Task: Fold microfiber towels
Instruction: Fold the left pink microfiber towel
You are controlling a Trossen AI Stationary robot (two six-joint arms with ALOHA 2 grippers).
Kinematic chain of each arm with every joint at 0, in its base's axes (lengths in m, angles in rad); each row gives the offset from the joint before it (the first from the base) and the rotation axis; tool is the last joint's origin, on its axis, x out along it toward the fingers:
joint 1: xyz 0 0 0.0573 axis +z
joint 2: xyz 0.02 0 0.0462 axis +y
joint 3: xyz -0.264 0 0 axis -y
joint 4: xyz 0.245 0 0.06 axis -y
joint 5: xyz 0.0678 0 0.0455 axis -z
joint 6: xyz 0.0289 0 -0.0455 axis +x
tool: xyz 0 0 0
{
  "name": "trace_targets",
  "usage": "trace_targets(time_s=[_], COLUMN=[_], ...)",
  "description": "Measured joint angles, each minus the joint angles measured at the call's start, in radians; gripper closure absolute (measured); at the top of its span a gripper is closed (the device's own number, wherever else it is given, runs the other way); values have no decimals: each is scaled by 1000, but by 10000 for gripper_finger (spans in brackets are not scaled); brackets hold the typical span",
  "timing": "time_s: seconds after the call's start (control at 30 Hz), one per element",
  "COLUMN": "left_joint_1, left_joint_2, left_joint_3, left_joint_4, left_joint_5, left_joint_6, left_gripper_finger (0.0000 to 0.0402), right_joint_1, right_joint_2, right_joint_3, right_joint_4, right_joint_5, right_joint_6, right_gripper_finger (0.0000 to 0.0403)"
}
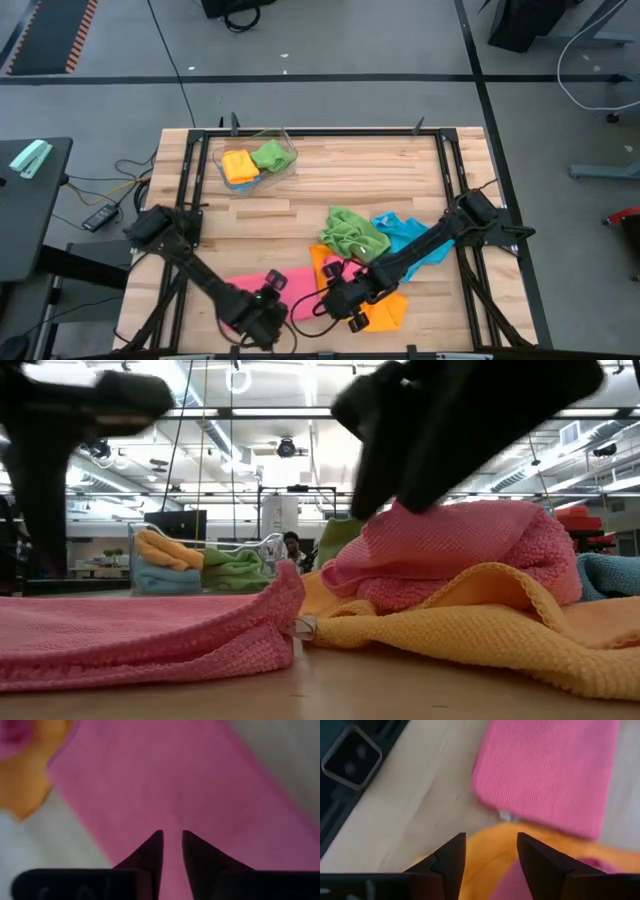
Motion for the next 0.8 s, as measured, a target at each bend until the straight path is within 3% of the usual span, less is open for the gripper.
trace_targets(time_s=[0.13,0.4,0.47,0.8], left_joint_1=[64,181,206,257], left_joint_2=[6,6,6,53], left_joint_3=[0,-1,-1,5], left_joint_4=[50,82,84,-7], left_joint_5=[142,323,370,358], left_joint_6=[79,20,10,-27], left_gripper_finger=[269,184,180,201], right_joint_1=[14,50,54,64], right_joint_2=[-1,-25,-27,-27], right_joint_3=[0,0,0,0], right_joint_4=[-111,-183,-181,-182], right_joint_5=[0,9,12,20], right_joint_6=[31,42,49,72], right_gripper_finger=[217,217,217,217])
